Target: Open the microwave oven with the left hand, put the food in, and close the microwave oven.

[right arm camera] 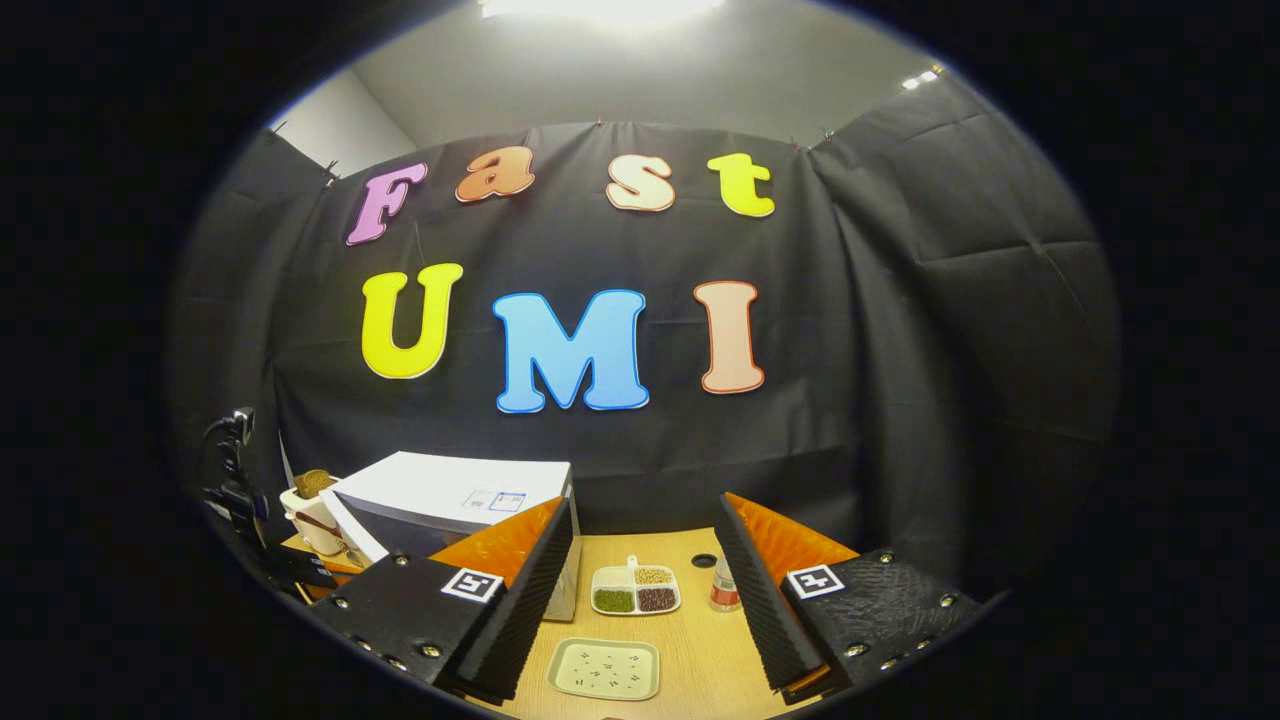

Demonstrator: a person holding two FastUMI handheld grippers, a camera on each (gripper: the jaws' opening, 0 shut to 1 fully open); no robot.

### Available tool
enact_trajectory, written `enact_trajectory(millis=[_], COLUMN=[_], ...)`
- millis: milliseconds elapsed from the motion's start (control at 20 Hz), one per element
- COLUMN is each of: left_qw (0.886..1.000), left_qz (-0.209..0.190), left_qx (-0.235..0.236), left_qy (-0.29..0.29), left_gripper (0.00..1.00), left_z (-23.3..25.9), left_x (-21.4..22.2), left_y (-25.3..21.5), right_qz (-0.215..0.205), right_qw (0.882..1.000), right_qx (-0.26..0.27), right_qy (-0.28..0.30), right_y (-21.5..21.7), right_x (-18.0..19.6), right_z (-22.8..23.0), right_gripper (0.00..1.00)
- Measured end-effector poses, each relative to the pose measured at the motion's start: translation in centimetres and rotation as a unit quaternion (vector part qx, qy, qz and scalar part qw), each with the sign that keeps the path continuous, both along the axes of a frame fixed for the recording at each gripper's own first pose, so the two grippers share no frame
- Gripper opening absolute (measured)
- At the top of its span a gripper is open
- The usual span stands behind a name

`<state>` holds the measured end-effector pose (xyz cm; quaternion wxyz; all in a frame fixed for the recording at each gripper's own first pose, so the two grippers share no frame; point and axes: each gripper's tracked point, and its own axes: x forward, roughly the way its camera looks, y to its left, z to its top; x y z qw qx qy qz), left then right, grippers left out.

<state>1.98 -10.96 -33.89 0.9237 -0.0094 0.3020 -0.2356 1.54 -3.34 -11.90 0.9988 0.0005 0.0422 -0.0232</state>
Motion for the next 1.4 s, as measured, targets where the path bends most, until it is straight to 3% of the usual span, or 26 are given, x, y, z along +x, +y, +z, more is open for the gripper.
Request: enact_trajectory(millis=[150, 900, 1400], left_qw=[1.000, 0.997, 0.996], left_qz=[-0.005, 0.063, 0.083], left_qx=[0.006, -0.027, -0.030], left_qy=[0.000, 0.025, 0.034], left_gripper=[0.07, 0.08, 0.07], left_z=[-0.6, -2.5, -3.3], left_x=[1.3, 8.1, 11.3], left_y=[-0.7, -2.1, -2.8], right_qz=[0.002, -0.026, 0.017], right_qw=[1.000, 0.999, 1.000], right_qx=[-0.001, 0.005, -0.011], right_qy=[0.001, 0.022, 0.003], right_y=[-0.3, -4.4, -2.8], right_x=[0.4, 2.1, 4.1], right_z=[-0.1, -1.5, -0.7], right_gripper=[0.88, 0.88, 0.88])
